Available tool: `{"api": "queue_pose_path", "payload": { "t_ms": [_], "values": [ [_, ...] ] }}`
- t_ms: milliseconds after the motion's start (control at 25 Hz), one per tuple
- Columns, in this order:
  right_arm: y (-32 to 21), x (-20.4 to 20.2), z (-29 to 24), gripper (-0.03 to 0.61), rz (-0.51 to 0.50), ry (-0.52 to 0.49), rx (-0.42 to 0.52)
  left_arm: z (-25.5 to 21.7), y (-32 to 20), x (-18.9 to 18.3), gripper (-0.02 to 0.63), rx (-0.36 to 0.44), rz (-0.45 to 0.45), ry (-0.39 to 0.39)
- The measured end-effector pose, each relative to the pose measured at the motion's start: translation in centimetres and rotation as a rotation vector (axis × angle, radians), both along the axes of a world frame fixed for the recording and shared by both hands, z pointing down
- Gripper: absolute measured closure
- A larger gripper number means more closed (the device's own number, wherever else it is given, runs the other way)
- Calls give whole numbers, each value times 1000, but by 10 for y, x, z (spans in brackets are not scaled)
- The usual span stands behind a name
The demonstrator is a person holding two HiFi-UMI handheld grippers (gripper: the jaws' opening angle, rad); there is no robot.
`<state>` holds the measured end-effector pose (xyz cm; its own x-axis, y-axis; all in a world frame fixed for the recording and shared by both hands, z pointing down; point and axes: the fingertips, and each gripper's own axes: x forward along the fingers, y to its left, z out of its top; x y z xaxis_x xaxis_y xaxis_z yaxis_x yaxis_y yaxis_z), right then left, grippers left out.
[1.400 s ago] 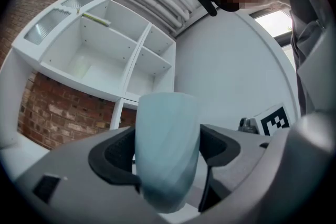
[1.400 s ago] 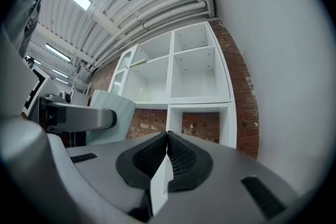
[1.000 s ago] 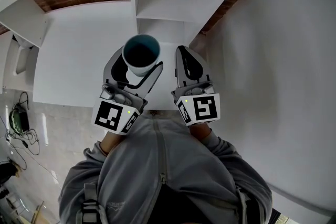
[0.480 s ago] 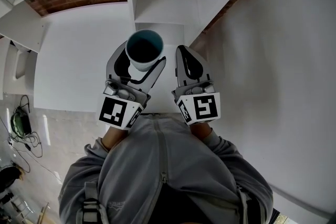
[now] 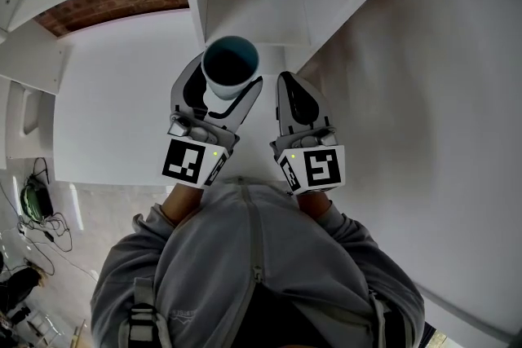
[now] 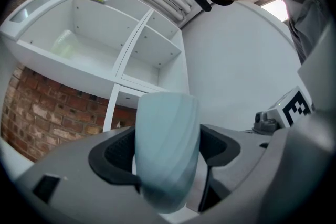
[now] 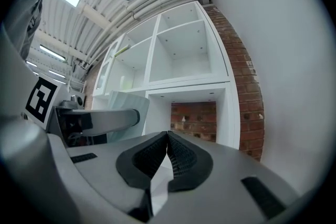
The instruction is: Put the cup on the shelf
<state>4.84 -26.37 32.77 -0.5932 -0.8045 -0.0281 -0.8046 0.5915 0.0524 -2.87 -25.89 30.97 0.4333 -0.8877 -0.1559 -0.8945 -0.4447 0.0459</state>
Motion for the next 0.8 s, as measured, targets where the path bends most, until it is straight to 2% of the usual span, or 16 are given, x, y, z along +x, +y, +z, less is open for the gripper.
{"api": "queue_pose_path", "payload": {
  "t_ms": [320, 520, 560, 600, 640, 800],
  "values": [
    [-24, 7, 7, 551, 10, 16, -22, 13, -41, 1, 250, 8, -10, -6],
    [-35, -8, 6, 546, -114, 14, -33, 23, -64, 0, 250, 12, -23, -9],
    [-36, -12, 4, 509, -148, -2, -44, 23, -68, -1, 250, 13, -29, -3],
    [-37, -15, 3, 429, -179, -17, -58, 24, -72, -1, 250, 13, -35, 2],
    [-38, -18, 2, 386, -206, -29, -72, 25, -75, -2, 250, 11, -40, 9],
    [-45, -27, -6, 317, -297, -49, -114, 32, -88, -8, 250, 0, -61, 12]
  ]
}}
